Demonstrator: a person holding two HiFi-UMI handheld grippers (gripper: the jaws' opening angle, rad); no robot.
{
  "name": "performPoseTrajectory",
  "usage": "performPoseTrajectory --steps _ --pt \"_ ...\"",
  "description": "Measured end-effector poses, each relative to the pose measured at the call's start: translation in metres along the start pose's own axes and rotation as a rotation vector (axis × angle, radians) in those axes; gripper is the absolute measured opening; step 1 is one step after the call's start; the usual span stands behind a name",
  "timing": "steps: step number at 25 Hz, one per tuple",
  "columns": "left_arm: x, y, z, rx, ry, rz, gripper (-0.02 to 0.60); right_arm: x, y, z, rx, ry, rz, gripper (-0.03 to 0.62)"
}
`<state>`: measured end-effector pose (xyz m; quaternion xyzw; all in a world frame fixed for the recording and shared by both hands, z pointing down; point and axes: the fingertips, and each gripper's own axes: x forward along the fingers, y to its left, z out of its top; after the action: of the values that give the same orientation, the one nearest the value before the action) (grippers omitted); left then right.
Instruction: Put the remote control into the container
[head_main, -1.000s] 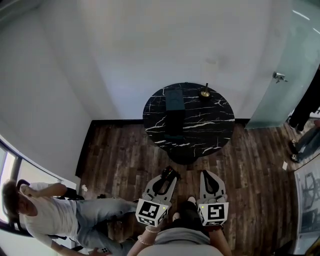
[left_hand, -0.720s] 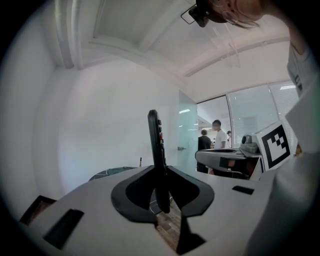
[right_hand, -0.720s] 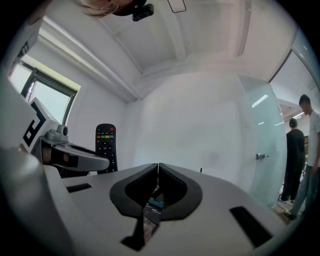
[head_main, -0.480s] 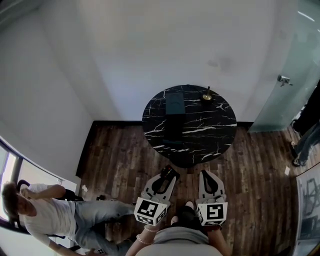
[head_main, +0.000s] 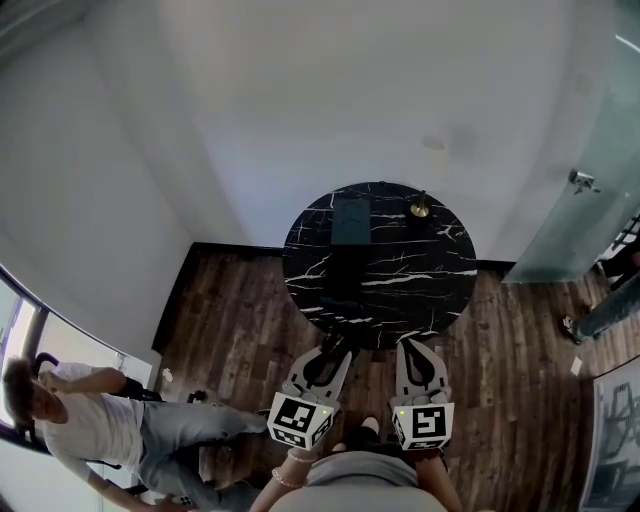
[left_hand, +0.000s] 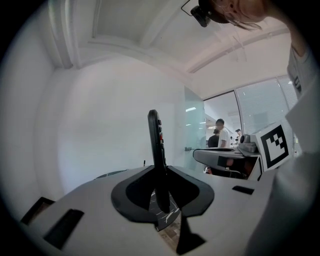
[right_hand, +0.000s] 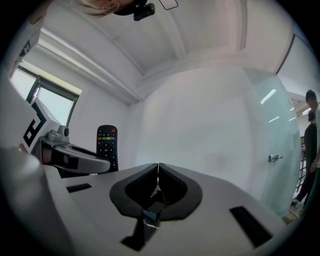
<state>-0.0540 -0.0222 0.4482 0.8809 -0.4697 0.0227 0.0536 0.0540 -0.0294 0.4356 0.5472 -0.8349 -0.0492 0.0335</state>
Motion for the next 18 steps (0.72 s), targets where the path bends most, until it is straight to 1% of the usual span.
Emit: performPoseTrajectory --steps 8,13,18 --pt "0.030 -0.008 -0.004 -0.010 0.010 0.036 0.081 0.013 -0.035 -0.012 0.030 0.005 0.025 0.012" --pt "0.040 -0.008 -0.004 -0.010 0.019 0.047 0.081 0.018 -0.042 -0.013 0.026 0.002 0.043 0.012" --pt "0.052 -0.005 -0.003 -0.010 0.019 0.038 0.081 0.024 -0.050 -0.016 0.048 0.002 0.025 0.012"
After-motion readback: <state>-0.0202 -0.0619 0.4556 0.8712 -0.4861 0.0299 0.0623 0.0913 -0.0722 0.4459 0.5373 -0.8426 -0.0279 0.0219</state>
